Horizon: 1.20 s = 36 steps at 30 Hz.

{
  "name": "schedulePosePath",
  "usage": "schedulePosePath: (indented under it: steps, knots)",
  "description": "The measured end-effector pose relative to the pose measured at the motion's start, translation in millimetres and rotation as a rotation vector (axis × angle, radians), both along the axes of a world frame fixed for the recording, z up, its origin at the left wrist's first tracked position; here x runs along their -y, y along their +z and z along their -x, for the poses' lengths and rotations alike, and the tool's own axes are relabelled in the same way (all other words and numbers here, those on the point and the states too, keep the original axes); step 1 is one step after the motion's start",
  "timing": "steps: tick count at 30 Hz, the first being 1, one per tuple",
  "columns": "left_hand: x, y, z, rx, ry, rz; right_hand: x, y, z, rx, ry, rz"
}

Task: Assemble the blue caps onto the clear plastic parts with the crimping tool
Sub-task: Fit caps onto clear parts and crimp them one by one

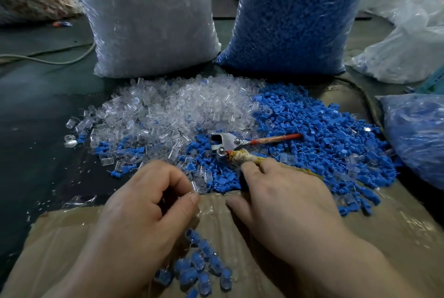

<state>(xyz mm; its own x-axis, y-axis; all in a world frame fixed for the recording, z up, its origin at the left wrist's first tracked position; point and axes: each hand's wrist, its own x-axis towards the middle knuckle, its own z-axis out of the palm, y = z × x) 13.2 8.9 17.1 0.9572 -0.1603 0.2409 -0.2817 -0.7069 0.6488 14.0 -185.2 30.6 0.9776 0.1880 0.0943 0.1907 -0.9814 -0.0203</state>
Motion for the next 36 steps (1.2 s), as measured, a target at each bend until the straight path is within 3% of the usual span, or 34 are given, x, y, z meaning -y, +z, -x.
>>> schedulePosePath:
  steps: [6, 15, 24, 31, 36]
  knots:
    - [2, 2, 2, -0.066, 0.017, 0.025, -14, -6, -14, 0.010, 0.069, 0.016]
    - [-1, -4, 0, -0.117, 0.069, 0.213, 1, -14, -13, 0.009, 0.051, -0.142]
    - [-4, -12, -7, -0.303, 0.047, 0.543, 7, -8, -6, 0.049, 0.054, -0.629]
    - [-3, -18, -8, -0.343, 0.032, 0.651, -2, -4, 1, -0.085, 0.073, -0.977]
    - [-3, -20, -7, -0.363, 0.026, 0.647, -6, -2, 5, -0.082, 0.160, -0.928]
